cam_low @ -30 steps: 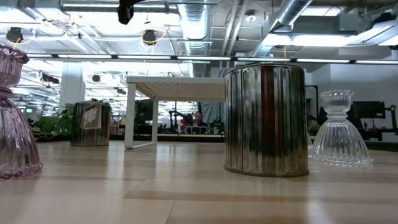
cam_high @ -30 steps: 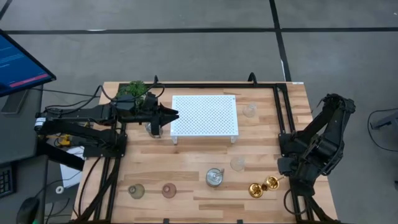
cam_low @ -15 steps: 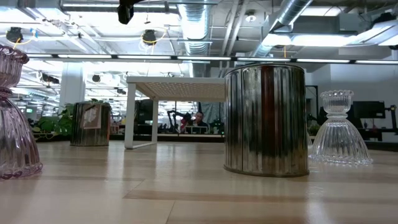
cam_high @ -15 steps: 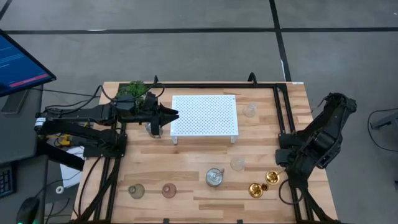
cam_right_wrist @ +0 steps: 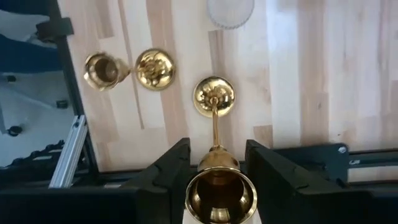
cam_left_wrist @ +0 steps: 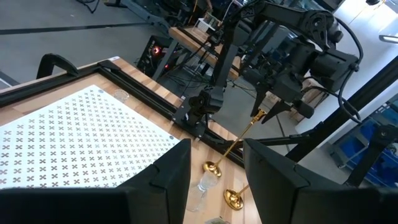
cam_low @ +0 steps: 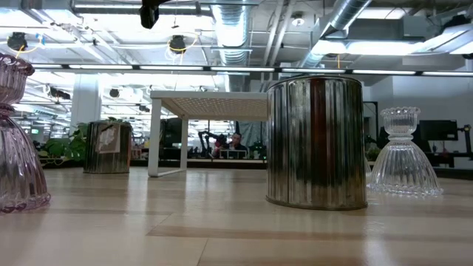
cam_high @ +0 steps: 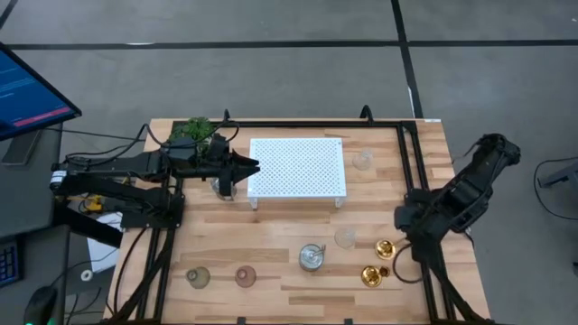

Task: Pick & Place candle stick holders
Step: Put the top gold candle holder on the shelf

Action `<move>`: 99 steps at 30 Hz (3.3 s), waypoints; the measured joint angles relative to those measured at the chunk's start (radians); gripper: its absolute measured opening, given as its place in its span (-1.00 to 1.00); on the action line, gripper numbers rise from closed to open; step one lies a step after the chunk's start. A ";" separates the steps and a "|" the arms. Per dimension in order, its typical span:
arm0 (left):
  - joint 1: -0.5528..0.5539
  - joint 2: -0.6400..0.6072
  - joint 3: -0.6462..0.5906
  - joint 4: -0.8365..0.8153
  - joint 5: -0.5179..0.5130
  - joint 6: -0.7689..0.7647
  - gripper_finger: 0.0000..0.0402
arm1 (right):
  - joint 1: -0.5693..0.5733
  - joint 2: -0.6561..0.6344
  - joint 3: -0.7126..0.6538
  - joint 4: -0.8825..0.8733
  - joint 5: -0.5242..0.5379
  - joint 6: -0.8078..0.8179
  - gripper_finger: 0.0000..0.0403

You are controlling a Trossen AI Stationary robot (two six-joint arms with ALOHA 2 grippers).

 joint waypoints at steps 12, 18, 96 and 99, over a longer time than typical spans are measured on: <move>0.000 0.000 0.000 0.001 0.000 0.002 -0.27 | -0.186 0.000 0.000 0.000 -0.015 -0.210 -0.36; 0.000 0.000 0.000 0.001 0.000 0.002 -0.27 | -0.264 0.000 0.000 0.000 -0.017 -0.298 -0.39; 0.000 0.000 0.000 0.002 0.000 0.002 -0.27 | -0.965 0.066 -0.018 0.251 0.064 -1.000 -0.35; 0.000 0.000 0.000 0.002 0.000 0.002 -0.27 | -0.965 0.067 -0.020 0.259 0.066 -1.000 -0.25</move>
